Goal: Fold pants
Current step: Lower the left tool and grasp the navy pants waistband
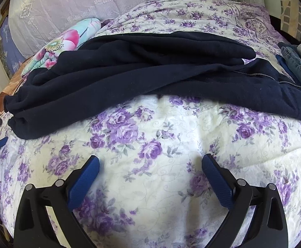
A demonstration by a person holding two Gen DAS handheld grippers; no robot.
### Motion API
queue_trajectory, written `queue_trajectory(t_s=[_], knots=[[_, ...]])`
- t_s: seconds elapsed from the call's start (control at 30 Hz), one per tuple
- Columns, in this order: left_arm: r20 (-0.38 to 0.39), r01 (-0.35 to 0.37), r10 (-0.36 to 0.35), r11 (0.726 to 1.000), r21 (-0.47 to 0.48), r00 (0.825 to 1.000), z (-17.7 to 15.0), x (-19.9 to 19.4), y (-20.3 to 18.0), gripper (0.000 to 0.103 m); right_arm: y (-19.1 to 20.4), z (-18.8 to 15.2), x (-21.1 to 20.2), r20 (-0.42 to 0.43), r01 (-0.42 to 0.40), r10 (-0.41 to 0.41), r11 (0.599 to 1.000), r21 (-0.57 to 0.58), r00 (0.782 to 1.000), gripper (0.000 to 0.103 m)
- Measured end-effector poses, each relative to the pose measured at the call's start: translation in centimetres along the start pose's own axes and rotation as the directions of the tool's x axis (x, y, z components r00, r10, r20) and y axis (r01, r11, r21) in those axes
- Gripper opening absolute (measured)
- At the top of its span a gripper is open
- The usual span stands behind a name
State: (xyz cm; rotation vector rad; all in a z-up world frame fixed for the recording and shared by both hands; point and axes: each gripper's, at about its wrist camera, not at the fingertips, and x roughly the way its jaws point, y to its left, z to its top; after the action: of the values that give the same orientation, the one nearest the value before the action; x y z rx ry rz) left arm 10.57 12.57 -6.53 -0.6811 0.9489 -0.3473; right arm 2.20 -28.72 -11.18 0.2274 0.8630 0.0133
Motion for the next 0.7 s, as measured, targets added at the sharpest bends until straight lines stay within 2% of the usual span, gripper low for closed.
queue_trajectory(t_s=[0.1, 0.2, 0.27, 0.33, 0.37, 0.47, 0.57, 0.7], knots=[[0.045, 0.091, -0.087, 0.99, -0.108, 0.995, 0.9, 0.1, 1.5, 0.098, 0.0, 0.1, 0.0, 0.001, -0.003, 0.003, 1.0, 0.004, 1.0, 0.1], [0.118, 0.123, -0.103, 0.977, -0.176, 0.988, 1.7, 0.3, 2.2, 0.093, 0.0, 0.1, 0.0, -0.002, 0.006, -0.006, 1.0, -0.003, 1.0, 0.1], [0.171, 0.115, -0.077, 0.968, -0.222, 0.982, 2.1, 0.4, 2.8, 0.069, 0.0, 0.2, 0.1, -0.002, 0.01, -0.01, 1.0, -0.007, 1.0, 0.1], [0.196, 0.116, -0.063, 0.955, -0.272, 0.979, 2.2, 0.7, 3.7, 0.056, 0.0, 0.2, 0.1, -0.001, 0.008, -0.008, 1.0, -0.006, 1.0, 0.1], [0.202, 0.114, -0.059, 0.955, -0.275, 0.978, 1.9, 0.6, 4.1, 0.052, 0.0, 0.2, 0.1, -0.001, 0.007, -0.007, 1.0, -0.004, 1.0, 0.1], [0.206, 0.08, -0.029, 0.966, -0.248, 0.978, 2.3, 1.1, 3.5, 0.052, 0.0, 0.2, 0.1, -0.002, 0.009, -0.009, 1.0, -0.007, 1.0, 0.1], [0.225, 0.092, -0.025, 0.953, -0.29, 0.974, 2.9, 1.3, 3.8, 0.052, 0.1, 0.2, 0.1, -0.002, 0.012, -0.012, 1.0, -0.009, 1.0, 0.1], [0.224, 0.056, 0.012, 0.954, -0.296, 0.975, 3.2, 1.7, 3.4, 0.052, 0.1, 0.2, 0.2, -0.002, 0.013, -0.013, 1.0, -0.01, 1.0, 0.1]])
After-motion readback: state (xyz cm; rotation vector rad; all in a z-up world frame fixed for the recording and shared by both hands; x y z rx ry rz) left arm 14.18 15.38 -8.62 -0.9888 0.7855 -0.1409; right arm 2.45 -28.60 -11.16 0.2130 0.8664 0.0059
